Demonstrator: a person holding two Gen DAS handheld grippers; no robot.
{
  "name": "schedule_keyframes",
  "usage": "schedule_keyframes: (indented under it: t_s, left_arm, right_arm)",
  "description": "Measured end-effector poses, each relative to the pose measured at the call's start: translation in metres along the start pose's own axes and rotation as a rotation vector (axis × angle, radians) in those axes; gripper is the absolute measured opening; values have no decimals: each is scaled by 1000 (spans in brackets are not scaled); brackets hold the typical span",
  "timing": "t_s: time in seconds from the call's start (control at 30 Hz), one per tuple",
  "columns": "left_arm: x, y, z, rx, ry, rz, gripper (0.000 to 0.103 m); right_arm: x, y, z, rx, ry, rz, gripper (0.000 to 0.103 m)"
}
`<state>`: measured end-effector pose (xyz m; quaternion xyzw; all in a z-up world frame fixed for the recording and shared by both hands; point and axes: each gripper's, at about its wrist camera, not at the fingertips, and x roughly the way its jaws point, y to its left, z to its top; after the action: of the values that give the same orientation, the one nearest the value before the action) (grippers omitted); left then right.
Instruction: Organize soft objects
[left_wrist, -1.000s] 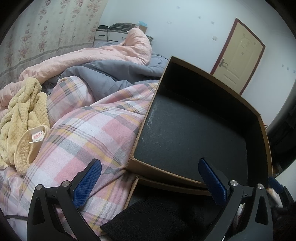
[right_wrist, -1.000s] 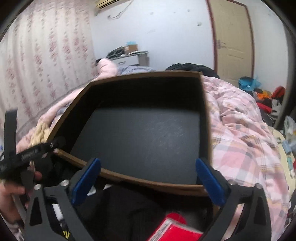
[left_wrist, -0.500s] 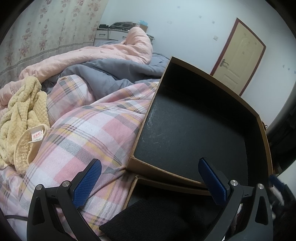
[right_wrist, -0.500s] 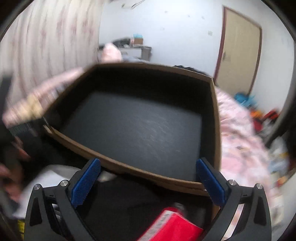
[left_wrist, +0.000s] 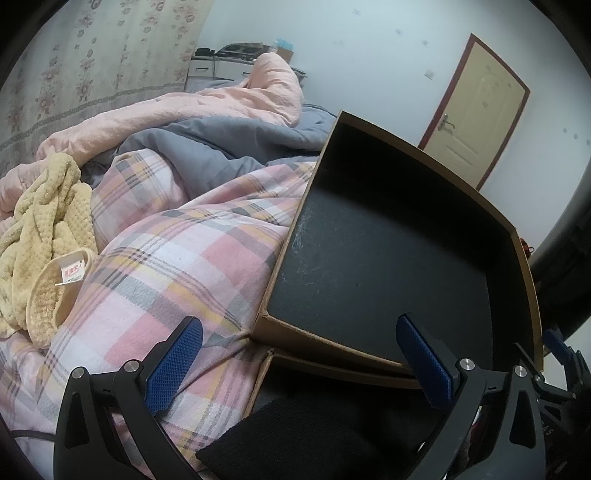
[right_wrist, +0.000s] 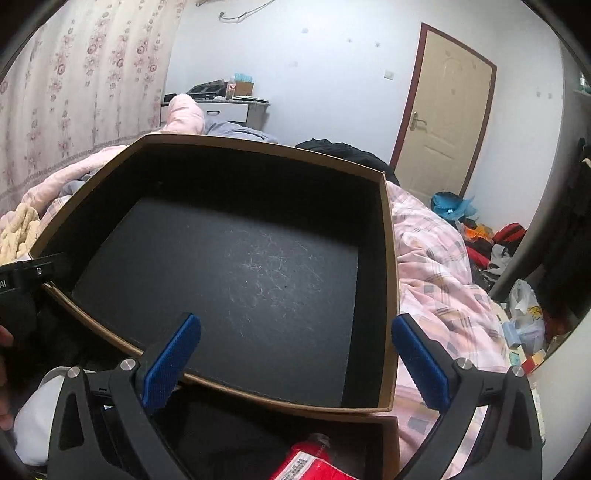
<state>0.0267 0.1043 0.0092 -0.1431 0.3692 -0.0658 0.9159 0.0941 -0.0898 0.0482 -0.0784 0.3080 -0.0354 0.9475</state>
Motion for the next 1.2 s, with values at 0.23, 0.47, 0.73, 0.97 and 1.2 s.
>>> schedule_keyframes:
  t_s: [0.23,0.47,0.73,0.97,1.2]
  left_arm:
    - [-2,-4,-1,13,-16,23,103]
    - [-14,-15,-3,73,-83,53,103]
    - [-31,-36,-9,233,-172,35,103]
    - [-40,-47,-11,312,-235,20,103]
    - [-41,-58,-15,378,-238,-20,103]
  right_arm:
    - [4,-3,2,-4,-12,4,102]
    - [3,-2,0,2,-18,9,102]
    - [4,-3,1,14,-21,19,102]
    - [4,-3,2,14,-23,20,102]
    - [4,-3,2,15,-23,20,102]
